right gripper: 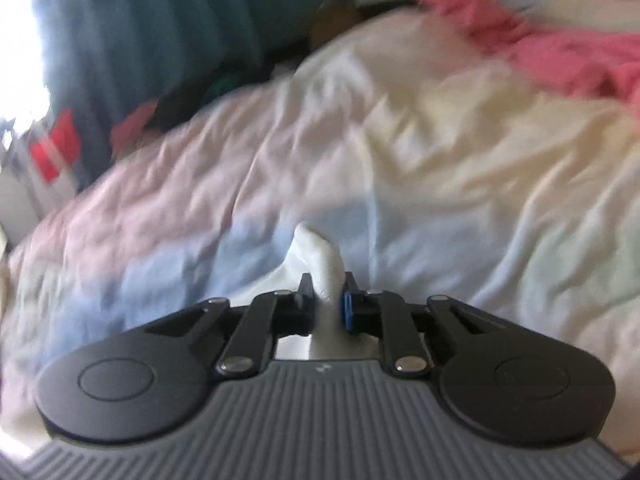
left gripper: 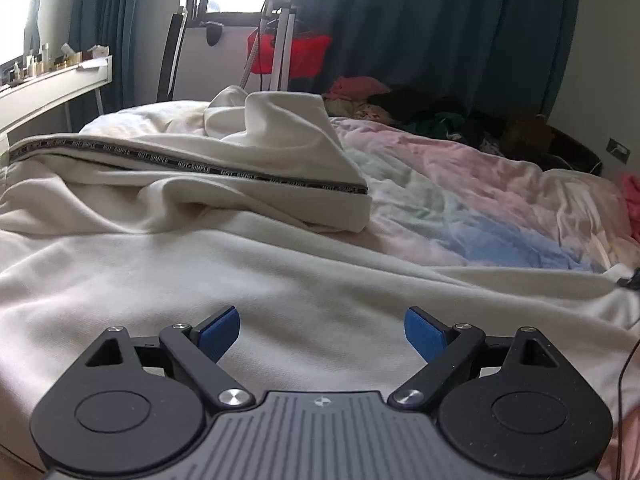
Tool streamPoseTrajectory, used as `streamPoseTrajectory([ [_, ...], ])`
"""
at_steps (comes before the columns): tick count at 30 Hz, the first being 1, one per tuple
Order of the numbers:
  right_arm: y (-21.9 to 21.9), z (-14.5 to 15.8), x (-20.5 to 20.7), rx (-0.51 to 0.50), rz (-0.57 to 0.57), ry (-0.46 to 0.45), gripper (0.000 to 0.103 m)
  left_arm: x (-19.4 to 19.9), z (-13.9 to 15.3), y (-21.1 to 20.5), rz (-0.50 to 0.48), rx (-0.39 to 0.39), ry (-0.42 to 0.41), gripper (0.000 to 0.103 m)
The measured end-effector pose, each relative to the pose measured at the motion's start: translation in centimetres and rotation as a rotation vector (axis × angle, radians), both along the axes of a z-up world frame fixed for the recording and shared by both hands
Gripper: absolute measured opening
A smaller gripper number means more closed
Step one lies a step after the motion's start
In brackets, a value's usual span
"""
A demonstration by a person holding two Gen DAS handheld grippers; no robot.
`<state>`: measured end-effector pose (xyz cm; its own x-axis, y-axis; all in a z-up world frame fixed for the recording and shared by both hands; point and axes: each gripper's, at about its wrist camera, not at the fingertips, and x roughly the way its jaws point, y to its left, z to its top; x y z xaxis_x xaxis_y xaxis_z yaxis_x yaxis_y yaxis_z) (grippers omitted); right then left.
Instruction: Fold clothes
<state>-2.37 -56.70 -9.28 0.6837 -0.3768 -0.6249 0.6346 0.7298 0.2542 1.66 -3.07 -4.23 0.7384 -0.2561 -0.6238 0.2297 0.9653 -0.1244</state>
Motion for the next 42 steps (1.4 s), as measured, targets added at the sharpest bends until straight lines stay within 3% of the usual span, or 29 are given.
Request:
streamPoseTrajectory([
  [5,0.5,0.8,-0.3,-0.061,-0.066,0.004,0.016,-0.2,0.2,0.5,0.018,0.012,-0.012,0.091],
  [8,0.9,1.4,-0.6,-0.090,-0.106,0.004,0.023,-0.2,0.1,0.6,0.024,0.020,-0.016,0.091],
  [11,1.7,2.7,-1.3,-0.068,-0.139,-0.012,0.043,-0.4,0.1,0.5,0.022,0.037,-0.030,0.091],
  [13,3.0,4.0,-1.9,-0.057,-0.139,-0.048,0.069,-0.6,0.1,0.3,0.017,0.048,-0.040,0.091],
  [22,15.4,9.9,-3.1,0.020,0.157,-0.171,0.069,1.4,0.0,-3.2,-0.070,0.158,-0.046,0.091],
  [26,19.3,10.5,-3.9,0.042,0.207,-0.245,0.069,6.1,0.4,-6.8,-0.058,0.197,-0.090,0.091],
  [31,19.8,9.5,-3.7,0.050,0.181,-0.243,0.069,15.1,0.6,-13.2,-0.022,0.222,-0.143,0.091],
  [36,19.2,7.5,-2.2,-0.011,0.085,-0.242,0.070,23.9,-0.3,-20.5,0.023,0.367,-0.257,0.091],
  [42,17.6,3.9,1.9,-0.016,0.037,-0.194,0.070,34.2,-3.1,-23.0,0.247,0.542,-0.265,0.091],
])
